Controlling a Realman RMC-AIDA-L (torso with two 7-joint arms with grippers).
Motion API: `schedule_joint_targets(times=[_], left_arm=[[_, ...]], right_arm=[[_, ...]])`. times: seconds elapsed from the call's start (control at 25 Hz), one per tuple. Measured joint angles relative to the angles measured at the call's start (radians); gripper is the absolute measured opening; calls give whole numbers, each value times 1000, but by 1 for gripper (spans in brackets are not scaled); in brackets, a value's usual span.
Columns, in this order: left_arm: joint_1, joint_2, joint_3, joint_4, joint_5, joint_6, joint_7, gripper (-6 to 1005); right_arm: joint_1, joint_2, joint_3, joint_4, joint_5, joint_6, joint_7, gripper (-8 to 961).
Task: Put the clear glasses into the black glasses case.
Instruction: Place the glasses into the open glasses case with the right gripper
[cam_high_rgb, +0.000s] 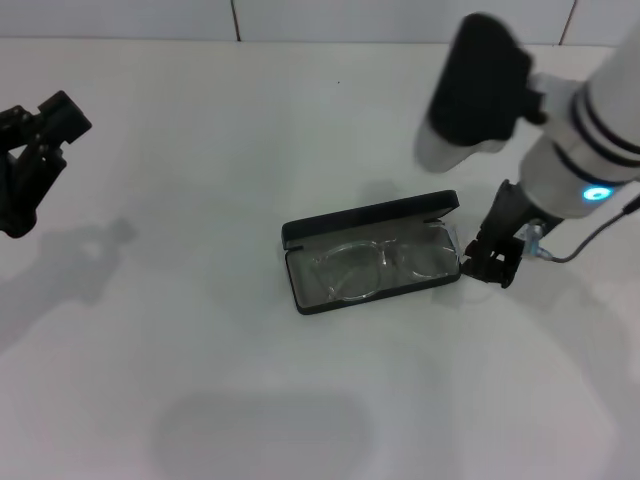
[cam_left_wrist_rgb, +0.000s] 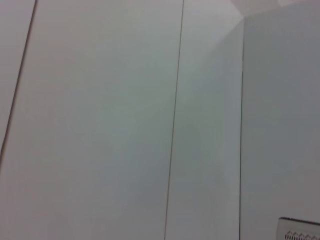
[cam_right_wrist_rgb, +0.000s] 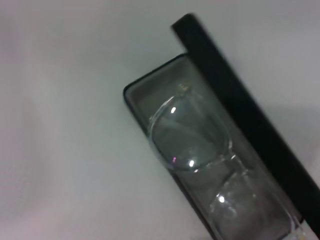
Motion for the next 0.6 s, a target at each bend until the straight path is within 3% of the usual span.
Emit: schedule_joint_targets(times=[0.32,0.6], left_arm=[[-16,6,0,2,0,0,-7,96],[-21,6,-1,1,0,-1,-9,96]], right_arm=[[-142,-5,166,-119,47,14,-37,143],[-231,-9,386,-110,161,50,-140,143]])
